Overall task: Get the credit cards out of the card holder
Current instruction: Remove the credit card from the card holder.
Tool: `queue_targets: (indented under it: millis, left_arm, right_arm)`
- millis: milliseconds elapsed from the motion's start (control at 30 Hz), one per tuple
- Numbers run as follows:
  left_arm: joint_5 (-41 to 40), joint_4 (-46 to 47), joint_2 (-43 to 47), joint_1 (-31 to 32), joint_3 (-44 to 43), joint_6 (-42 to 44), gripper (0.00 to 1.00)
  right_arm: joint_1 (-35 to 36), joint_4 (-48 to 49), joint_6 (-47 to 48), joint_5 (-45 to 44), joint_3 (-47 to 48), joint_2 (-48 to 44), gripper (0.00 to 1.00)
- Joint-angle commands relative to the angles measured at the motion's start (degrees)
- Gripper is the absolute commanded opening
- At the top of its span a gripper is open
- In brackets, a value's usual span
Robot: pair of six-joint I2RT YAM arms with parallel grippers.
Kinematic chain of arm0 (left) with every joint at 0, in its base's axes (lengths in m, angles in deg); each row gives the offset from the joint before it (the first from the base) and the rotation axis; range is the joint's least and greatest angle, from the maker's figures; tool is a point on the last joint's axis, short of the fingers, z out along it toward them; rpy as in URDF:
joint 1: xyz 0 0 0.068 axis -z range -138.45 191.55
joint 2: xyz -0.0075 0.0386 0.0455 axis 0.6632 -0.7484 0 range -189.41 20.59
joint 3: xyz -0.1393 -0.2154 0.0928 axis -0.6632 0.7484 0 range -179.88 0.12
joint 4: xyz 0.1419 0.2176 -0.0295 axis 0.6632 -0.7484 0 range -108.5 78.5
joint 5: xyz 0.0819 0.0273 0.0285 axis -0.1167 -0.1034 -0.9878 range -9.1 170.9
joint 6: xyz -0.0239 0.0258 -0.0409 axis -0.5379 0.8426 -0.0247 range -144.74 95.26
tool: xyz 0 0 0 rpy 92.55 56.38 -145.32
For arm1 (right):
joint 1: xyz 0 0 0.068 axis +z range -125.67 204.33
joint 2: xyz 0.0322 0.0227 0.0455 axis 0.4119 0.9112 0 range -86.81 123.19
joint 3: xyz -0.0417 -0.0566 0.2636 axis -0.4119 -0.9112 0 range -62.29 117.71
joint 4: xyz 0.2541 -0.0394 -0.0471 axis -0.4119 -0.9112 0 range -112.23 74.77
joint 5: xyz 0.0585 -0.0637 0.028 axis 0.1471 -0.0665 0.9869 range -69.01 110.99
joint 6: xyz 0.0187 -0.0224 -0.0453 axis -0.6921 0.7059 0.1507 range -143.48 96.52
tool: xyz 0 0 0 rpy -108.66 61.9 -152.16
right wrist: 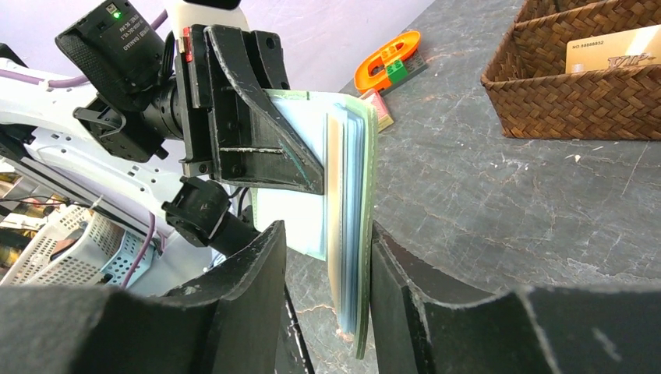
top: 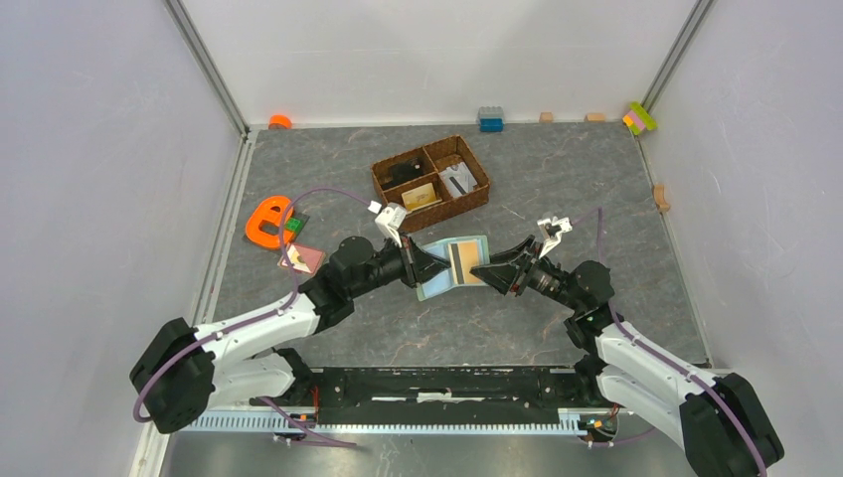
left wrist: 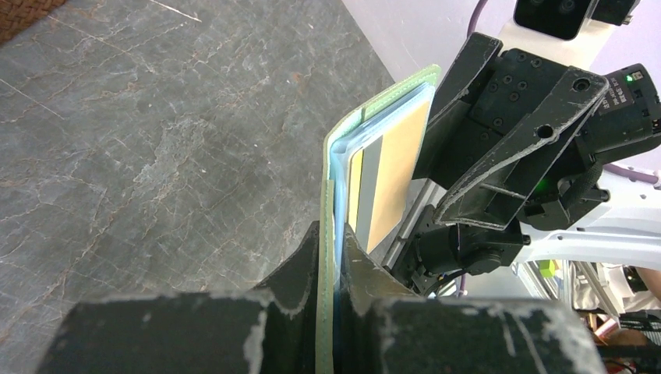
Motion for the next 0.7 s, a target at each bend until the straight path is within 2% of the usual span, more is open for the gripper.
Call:
queue_targets:
  millis: [0, 267, 433, 667]
  left_arm:
    - [2.03, -0.34, -1.08, -0.11, -3.39, 1.95, 0.02]
    - [2.08, -0.38, -1.38, -0.16, -3.56, 1.88, 0.02]
    - [-0.1, -0.63, -0.79, -0.2, -3.04, 2.04, 0.02]
    - [-2.42, -2.27, -0.65, -0.2, -3.18, 2.34, 0.02]
  right_arm:
    - [-0.23, 1.58, 0.6, 0.33, 1.19, 0.24, 0.46]
    - [-0.21, 2.27, 0.13, 0.77, 1.05, 0.68, 0.45]
    - [-0.2, 2.72, -0.44, 1.16, 1.1, 1.12, 0.42]
    - [-0.19, 3.98, -1.35, 2.04, 1.1, 2.03, 0.42]
